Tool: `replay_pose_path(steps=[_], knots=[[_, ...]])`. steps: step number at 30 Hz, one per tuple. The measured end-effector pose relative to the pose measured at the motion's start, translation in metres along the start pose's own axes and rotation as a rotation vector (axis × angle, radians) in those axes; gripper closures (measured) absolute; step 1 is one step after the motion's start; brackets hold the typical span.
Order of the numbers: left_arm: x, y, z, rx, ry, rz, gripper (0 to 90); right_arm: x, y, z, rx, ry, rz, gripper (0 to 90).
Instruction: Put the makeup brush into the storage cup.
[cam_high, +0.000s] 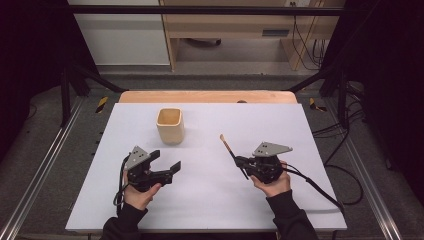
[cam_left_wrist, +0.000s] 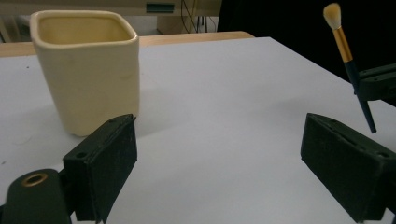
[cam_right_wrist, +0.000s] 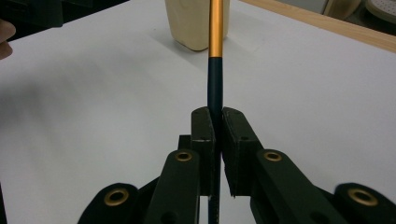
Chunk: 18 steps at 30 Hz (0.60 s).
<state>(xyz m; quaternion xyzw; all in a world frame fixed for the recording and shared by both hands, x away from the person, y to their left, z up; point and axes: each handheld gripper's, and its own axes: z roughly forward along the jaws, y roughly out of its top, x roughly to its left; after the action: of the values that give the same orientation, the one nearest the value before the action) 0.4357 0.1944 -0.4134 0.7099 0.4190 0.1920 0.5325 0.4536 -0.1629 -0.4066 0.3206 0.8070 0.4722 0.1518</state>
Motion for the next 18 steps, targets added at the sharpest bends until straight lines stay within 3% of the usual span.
replay_pose_path(steps=[18], knots=[[-0.027,0.013,0.018,-0.052,-0.046,0.003,10.8,0.002,0.001,0.001,-0.015,0.007,0.003,83.8]])
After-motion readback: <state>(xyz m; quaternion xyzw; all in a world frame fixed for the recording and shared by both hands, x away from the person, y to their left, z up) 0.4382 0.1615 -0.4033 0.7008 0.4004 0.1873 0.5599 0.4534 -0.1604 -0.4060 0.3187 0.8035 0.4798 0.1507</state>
